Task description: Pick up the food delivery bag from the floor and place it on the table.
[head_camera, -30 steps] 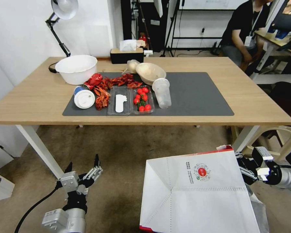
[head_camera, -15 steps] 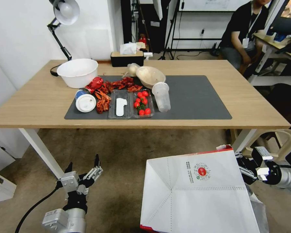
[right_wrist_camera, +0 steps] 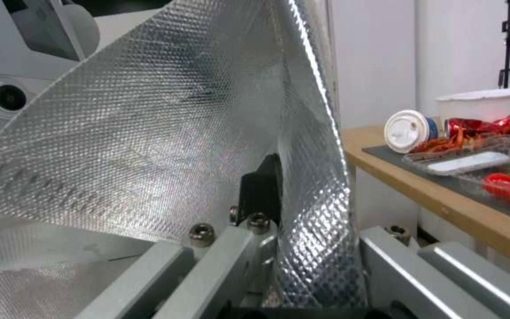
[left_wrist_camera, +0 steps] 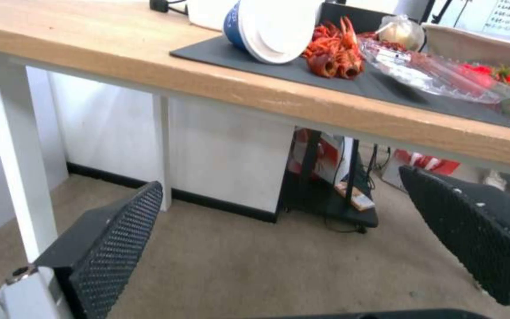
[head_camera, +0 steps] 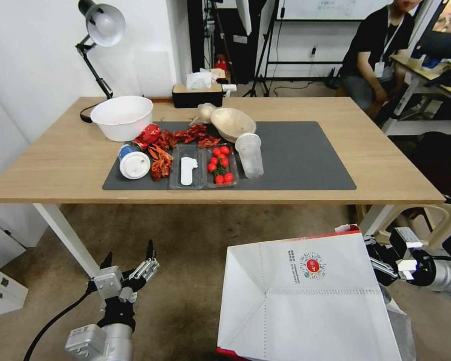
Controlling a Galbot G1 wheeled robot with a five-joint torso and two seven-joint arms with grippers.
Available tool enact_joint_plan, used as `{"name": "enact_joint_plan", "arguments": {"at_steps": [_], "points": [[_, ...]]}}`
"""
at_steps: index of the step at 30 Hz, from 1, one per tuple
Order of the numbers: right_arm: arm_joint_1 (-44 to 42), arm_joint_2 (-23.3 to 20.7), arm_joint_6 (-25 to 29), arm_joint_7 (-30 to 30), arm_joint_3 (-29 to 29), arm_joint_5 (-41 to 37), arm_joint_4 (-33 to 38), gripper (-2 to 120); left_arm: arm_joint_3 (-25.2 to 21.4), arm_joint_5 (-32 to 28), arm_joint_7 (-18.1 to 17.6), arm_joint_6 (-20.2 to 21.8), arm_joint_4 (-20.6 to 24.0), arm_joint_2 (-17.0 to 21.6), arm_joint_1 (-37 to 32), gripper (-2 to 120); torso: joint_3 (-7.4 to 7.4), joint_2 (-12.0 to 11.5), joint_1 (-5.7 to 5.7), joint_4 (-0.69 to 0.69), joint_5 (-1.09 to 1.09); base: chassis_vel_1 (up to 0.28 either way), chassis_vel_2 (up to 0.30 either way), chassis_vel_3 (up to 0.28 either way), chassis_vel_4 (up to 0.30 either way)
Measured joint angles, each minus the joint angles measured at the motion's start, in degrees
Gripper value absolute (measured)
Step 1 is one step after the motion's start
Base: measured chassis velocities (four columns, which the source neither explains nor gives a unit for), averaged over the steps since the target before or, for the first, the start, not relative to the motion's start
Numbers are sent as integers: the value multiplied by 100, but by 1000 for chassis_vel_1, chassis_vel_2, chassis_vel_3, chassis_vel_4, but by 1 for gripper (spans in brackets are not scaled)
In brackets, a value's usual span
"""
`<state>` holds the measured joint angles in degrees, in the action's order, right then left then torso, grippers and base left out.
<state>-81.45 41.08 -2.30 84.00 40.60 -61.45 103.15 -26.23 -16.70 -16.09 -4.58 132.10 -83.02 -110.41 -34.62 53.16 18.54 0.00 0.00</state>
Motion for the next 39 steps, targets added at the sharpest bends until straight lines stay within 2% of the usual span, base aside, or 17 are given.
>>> {"name": "enact_joint_plan", "arguments": {"at_steps": [27, 39], "points": [[26, -3, 3, -34, -1, 1, 6, 0, 12, 27, 36, -14, -16, -36, 22, 100, -396, 701, 303, 0, 0, 0, 0, 0, 0], [20, 17, 21, -35, -12, 4, -9, 0, -28, 7, 267, -120, -98, -23, 30, 100, -589, 1049, 458, 0, 0, 0, 0, 0, 0]]}}
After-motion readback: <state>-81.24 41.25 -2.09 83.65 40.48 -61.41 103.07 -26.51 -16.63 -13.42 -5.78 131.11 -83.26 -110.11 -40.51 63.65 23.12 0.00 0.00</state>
